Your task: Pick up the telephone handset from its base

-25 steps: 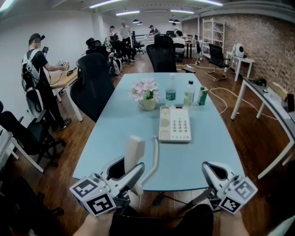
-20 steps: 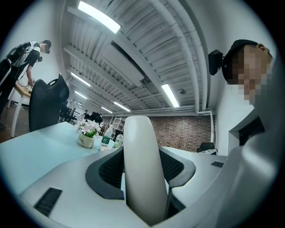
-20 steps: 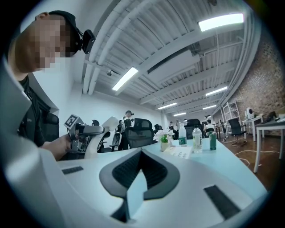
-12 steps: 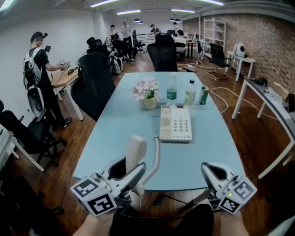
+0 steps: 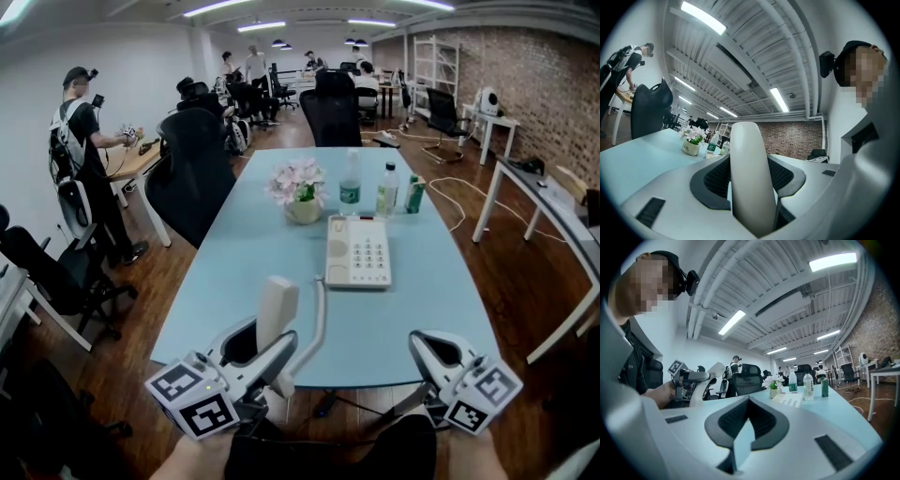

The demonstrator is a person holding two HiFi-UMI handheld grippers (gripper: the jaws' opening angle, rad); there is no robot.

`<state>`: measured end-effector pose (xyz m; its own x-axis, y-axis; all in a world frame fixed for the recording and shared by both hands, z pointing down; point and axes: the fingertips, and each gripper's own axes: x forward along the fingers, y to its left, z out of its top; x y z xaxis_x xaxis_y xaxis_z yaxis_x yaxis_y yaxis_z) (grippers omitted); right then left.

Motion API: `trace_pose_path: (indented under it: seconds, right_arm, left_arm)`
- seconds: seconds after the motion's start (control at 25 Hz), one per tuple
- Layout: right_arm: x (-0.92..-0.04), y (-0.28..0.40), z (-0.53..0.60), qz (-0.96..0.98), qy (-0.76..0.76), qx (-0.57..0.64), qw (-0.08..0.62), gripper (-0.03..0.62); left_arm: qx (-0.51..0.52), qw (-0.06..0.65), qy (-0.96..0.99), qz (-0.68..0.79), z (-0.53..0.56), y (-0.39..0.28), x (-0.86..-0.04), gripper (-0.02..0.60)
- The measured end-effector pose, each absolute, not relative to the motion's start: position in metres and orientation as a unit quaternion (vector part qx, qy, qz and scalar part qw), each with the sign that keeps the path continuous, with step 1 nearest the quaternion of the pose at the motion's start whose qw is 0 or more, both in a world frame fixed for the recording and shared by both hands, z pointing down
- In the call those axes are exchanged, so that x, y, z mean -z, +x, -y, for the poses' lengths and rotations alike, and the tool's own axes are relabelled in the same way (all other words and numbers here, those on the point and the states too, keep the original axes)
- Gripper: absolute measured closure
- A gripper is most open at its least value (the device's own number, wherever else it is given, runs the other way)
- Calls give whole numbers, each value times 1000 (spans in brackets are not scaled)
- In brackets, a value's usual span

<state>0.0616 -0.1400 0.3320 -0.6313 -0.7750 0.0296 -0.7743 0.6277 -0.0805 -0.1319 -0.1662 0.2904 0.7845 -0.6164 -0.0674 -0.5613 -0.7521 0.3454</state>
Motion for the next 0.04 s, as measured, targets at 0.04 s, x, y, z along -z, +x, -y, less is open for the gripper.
trace_pose_path:
  seconds: [0.04]
  right_arm:
    - [-332, 62, 140, -902, -430, 43, 4, 579]
  left_arm:
    - [89, 155, 932, 316, 166, -132, -290, 356]
